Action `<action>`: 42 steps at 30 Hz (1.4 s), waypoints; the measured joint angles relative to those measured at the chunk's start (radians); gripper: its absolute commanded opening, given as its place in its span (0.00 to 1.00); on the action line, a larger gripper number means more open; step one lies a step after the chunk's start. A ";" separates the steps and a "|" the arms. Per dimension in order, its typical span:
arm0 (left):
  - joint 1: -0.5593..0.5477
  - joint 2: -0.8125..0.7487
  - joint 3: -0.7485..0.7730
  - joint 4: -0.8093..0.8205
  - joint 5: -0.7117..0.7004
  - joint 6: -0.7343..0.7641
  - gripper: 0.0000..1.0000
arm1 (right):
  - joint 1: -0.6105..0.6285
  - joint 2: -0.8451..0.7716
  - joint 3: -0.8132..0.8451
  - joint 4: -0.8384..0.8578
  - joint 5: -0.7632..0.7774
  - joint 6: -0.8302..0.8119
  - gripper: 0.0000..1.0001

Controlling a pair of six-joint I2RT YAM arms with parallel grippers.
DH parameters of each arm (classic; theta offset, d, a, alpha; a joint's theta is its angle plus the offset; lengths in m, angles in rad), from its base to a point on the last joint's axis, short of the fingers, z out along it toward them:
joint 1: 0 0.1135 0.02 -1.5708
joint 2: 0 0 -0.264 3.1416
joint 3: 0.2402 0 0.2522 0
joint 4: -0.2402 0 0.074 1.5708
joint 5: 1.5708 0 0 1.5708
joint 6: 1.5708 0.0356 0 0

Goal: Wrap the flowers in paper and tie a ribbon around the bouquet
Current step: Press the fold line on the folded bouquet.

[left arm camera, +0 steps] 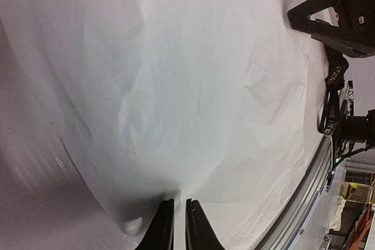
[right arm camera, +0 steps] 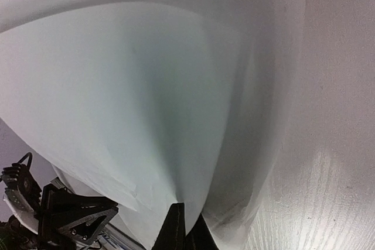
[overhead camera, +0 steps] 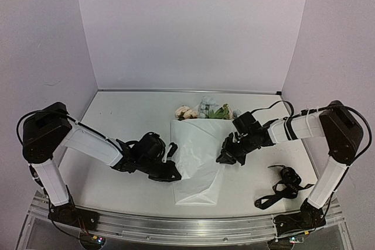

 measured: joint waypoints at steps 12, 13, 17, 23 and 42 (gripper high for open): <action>-0.054 -0.129 -0.023 0.029 0.050 0.018 0.10 | 0.000 0.000 0.000 -0.030 0.003 -0.021 0.00; -0.067 -0.130 -0.025 0.028 0.051 0.019 0.09 | 0.000 0.000 0.000 -0.030 0.003 -0.021 0.00; -0.108 -0.124 -0.044 0.019 0.054 0.017 0.06 | 0.001 0.000 0.000 -0.032 0.003 -0.023 0.00; -0.137 -0.067 -0.048 0.005 0.061 -0.002 0.04 | 0.002 -0.001 0.000 -0.047 0.014 -0.037 0.00; -0.166 0.015 -0.038 0.023 0.093 -0.034 0.05 | 0.015 -0.082 0.023 -0.214 0.041 -0.129 0.00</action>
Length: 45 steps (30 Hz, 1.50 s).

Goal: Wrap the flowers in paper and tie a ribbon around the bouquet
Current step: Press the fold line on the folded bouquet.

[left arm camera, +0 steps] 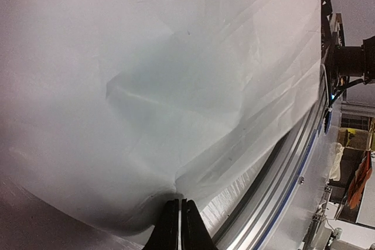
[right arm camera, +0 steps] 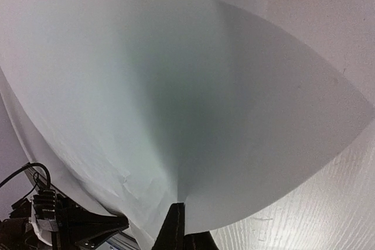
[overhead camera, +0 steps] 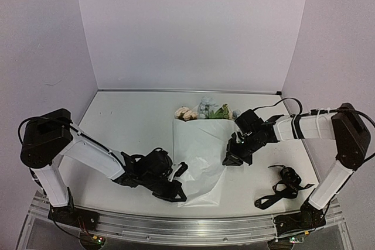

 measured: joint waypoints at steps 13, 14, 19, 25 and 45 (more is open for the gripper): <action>-0.011 -0.038 -0.010 -0.023 0.001 0.000 0.03 | 0.009 -0.033 0.032 -0.099 0.010 -0.046 0.00; -0.011 -0.039 -0.015 -0.023 0.001 0.000 0.03 | 0.009 -0.033 0.032 -0.103 0.010 -0.048 0.00; -0.012 -0.039 -0.036 -0.022 -0.005 -0.006 0.02 | 0.009 -0.032 0.033 -0.118 0.011 -0.058 0.00; -0.012 -0.039 -0.041 -0.020 -0.007 -0.008 0.01 | 0.017 -0.031 0.055 -0.139 0.010 -0.062 0.18; -0.012 -0.039 -0.041 -0.020 -0.008 -0.025 0.00 | 0.345 -0.007 0.084 -0.082 -0.001 0.029 0.04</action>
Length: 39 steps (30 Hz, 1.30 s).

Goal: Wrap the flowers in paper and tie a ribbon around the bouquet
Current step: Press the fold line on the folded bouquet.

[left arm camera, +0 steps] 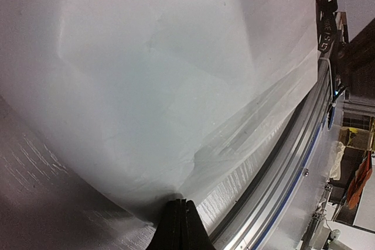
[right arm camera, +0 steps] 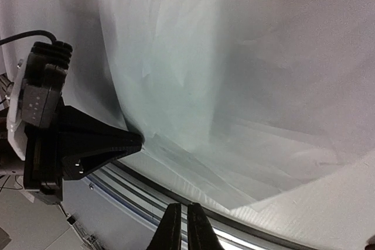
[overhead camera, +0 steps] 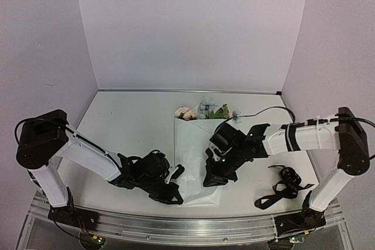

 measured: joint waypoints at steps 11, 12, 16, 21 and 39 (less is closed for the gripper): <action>0.000 0.000 0.000 0.000 0.000 0.000 0.00 | 0.102 0.176 -0.001 0.271 0.008 0.159 0.02; 0.000 0.000 0.000 0.000 -0.001 0.000 0.00 | 0.105 0.177 -0.005 0.289 0.009 0.170 0.02; 0.000 0.000 0.000 0.000 -0.001 0.000 0.00 | 0.106 0.176 -0.049 0.346 0.016 0.200 0.02; 0.000 0.000 0.000 0.000 -0.002 0.000 0.00 | 0.106 0.168 -0.118 0.386 0.018 0.217 0.02; 0.000 0.000 0.000 0.000 -0.009 0.000 0.00 | 0.071 0.025 -0.252 0.404 0.056 0.215 0.02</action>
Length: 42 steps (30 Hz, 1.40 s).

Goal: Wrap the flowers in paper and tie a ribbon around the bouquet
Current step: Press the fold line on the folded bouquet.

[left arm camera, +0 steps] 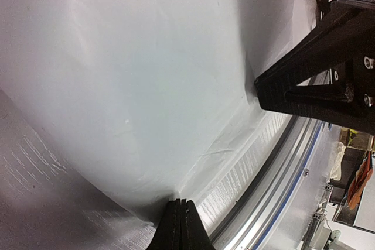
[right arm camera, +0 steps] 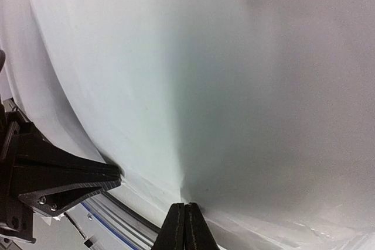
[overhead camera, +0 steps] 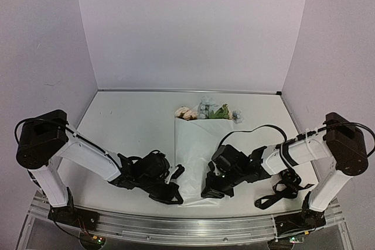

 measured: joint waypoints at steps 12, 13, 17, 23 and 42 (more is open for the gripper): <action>0.000 0.000 0.001 0.000 0.000 0.000 0.02 | -0.009 -0.004 -0.039 0.004 0.001 0.002 0.02; 0.000 0.000 0.001 -0.001 0.000 0.000 0.03 | -0.009 -0.004 -0.039 0.004 0.001 0.002 0.02; 0.000 -0.010 0.005 -0.014 -0.007 0.000 0.08 | -0.009 -0.003 -0.042 0.008 0.000 0.002 0.02; 0.057 -0.081 0.012 -0.027 -0.017 0.003 0.10 | -0.009 -0.002 -0.043 0.011 -0.001 0.002 0.02; 0.151 0.039 0.040 0.059 0.072 -0.026 0.12 | -0.010 -0.001 -0.049 0.023 -0.006 0.001 0.01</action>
